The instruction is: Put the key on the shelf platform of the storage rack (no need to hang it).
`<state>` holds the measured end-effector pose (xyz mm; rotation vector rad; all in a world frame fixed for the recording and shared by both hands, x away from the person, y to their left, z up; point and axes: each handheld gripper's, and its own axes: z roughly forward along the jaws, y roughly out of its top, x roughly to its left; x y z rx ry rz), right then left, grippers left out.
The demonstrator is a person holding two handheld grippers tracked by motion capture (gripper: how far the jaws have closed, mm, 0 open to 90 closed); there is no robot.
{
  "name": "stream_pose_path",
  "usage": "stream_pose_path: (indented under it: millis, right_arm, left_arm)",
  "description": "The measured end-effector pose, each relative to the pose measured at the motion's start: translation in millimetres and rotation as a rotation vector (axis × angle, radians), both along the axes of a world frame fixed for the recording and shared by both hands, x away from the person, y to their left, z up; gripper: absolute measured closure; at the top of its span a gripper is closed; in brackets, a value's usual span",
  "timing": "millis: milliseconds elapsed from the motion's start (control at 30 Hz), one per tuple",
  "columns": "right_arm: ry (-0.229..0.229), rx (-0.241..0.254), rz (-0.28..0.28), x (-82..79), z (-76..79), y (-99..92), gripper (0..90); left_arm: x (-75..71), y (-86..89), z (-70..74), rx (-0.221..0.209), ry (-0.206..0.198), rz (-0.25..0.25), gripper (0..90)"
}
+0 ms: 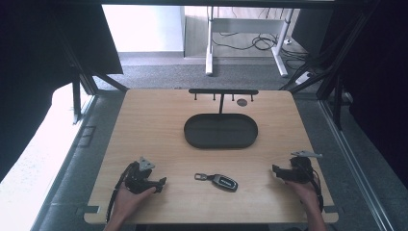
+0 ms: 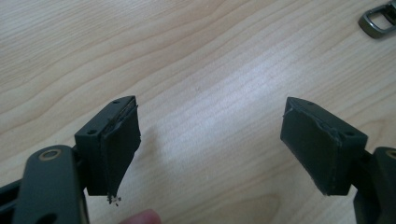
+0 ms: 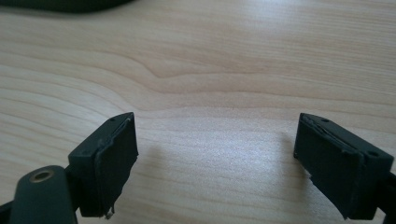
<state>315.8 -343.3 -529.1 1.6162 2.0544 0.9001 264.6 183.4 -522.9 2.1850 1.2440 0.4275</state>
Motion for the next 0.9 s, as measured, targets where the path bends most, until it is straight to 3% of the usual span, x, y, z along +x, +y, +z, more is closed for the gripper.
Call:
stream_pose_path:
  millis: [67,300,467,533,600,767,900]
  right_arm:
    - [-0.024,0.019,0.019,-4.5,4.7,-4.4,16.5]
    - [-0.071,0.008,0.118,-13.1,18.0,-0.2,22.3]
    - [-0.114,-0.033,0.161,-17.0,31.4,3.3,24.2]
    - [-0.116,-0.024,0.177,-19.1,36.2,4.6,24.8]
    - [-0.105,0.017,0.198,-21.0,41.3,5.9,24.9]
    - [-0.127,0.012,0.221,-24.8,56.5,11.5,25.1]
    - [-0.12,-0.027,0.258,-23.9,68.8,20.1,26.3]
  left_arm:
    - [-3.6,0.5,2.5,-0.008,-0.006,0.006,20.2]
    - [-9.5,-1.3,5.6,-0.014,-0.023,-0.001,20.2]
    - [-7.7,-2.5,4.0,-0.016,-0.018,-0.007,20.2]
    - [-6.8,-3.5,3.6,-0.019,-0.024,-0.007,20.2]
    - [-5.6,-4.6,3.9,-0.022,-0.029,-0.013,20.2]
    - [-2.4,-7.4,3.4,-0.024,-0.027,-0.023,20.2]
    - [-0.6,-9.2,3.1,-0.022,-0.024,-0.031,20.2]
